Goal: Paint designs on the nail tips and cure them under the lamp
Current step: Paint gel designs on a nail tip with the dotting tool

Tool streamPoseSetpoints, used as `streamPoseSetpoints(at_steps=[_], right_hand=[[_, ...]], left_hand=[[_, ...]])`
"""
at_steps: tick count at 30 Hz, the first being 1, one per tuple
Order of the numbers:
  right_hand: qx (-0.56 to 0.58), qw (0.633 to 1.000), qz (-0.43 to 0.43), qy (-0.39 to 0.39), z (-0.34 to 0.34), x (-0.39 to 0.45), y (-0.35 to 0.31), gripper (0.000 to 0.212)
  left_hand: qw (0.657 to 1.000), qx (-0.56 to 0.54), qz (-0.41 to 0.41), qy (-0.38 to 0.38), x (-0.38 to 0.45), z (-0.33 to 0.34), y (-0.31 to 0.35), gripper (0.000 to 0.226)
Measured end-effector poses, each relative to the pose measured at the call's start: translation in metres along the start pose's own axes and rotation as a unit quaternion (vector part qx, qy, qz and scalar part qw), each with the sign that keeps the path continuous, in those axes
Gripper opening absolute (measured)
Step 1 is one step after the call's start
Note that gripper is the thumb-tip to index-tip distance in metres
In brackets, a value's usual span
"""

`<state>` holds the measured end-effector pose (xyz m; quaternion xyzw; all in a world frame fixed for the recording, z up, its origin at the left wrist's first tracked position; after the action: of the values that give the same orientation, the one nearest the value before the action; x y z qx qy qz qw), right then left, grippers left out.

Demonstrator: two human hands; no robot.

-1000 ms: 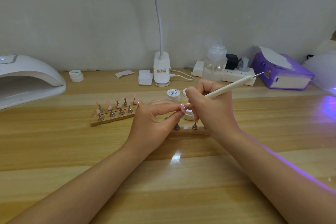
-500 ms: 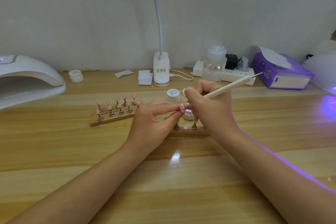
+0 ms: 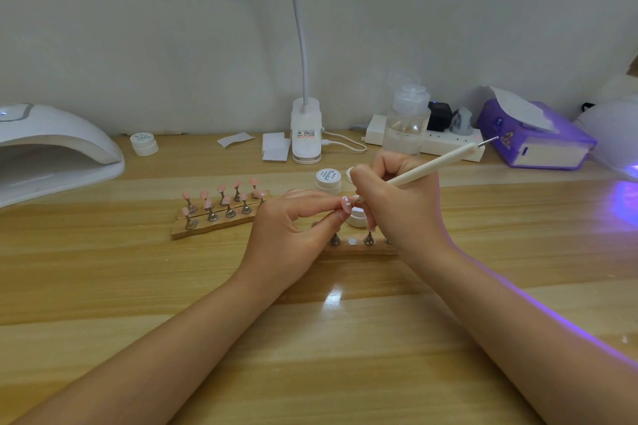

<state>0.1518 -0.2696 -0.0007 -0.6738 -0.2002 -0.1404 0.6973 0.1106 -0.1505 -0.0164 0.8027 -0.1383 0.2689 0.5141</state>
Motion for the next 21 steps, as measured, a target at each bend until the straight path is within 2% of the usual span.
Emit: streamPoseSetpoints(at_steps=[21], right_hand=[[-0.004,1.0,0.002,0.005,-0.0002,-0.0006,-0.0018,0.035]], left_hand=[[1.0,-0.009,-0.007,0.0,-0.0003,0.0003,0.001,0.019]])
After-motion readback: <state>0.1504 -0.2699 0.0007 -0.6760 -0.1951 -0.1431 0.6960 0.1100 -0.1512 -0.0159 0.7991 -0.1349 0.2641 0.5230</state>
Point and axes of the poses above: each hand's wrist, its own x-axis towards the middle knuckle, its own z-axis out of the palm, y = z × x, the point moved 6 cm from there along x, towards the middle knuckle, and after that the axes turned 3 degrees about -z, right-handed, at the moved point
